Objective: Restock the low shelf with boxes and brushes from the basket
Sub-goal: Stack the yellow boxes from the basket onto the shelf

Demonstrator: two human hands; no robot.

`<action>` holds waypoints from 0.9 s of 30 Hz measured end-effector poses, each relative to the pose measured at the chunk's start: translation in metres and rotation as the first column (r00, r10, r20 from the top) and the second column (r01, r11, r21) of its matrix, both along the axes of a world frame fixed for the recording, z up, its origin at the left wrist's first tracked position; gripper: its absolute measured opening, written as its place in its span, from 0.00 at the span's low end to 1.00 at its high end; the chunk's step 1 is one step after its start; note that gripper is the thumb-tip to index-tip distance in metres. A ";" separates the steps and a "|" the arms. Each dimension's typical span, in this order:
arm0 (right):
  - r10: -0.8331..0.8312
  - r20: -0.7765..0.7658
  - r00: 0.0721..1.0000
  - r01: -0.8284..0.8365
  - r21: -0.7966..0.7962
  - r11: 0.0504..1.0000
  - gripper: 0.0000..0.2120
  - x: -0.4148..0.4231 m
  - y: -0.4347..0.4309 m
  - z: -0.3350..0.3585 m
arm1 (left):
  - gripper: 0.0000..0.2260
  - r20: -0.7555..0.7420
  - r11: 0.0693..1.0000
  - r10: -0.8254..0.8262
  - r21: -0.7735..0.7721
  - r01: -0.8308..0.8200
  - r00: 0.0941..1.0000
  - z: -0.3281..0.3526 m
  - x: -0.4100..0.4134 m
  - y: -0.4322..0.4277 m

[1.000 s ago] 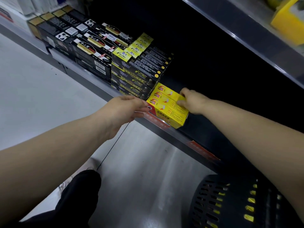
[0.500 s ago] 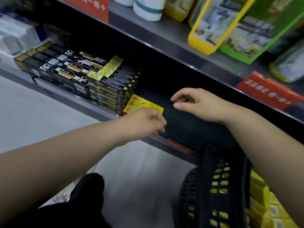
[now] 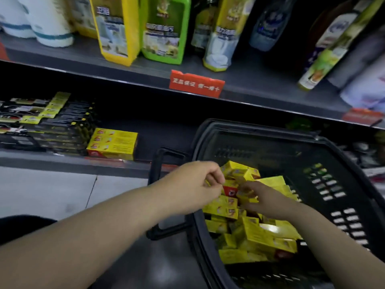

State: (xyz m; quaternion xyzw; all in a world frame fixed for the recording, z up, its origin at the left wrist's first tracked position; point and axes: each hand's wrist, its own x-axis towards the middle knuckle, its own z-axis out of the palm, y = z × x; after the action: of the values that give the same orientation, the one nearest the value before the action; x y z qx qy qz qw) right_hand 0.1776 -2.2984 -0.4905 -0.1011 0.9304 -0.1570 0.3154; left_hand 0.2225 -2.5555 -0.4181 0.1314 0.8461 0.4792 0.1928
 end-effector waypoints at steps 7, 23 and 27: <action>-0.159 -0.274 0.949 0.209 0.165 0.964 0.28 -0.006 0.014 -0.057 | 0.05 -0.041 0.999 -0.046 -0.004 0.046 0.998 -0.021 0.007 0.022; -0.642 0.175 0.746 0.540 -0.723 0.431 0.10 0.041 -0.036 0.079 | 0.39 0.187 0.965 -0.119 0.254 0.069 0.975 -0.023 -0.004 0.031; -0.671 0.296 0.680 0.583 -0.774 0.249 0.16 0.030 -0.045 0.069 | 0.28 0.280 0.945 0.036 0.302 -0.123 0.959 -0.029 -0.004 0.039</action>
State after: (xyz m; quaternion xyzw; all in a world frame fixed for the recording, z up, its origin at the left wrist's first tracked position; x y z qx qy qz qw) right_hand 0.2076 -2.3432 -0.4215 0.1355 0.7159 -0.6783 0.0951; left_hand 0.2183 -2.5163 -0.4473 0.0593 0.7285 0.6296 0.2635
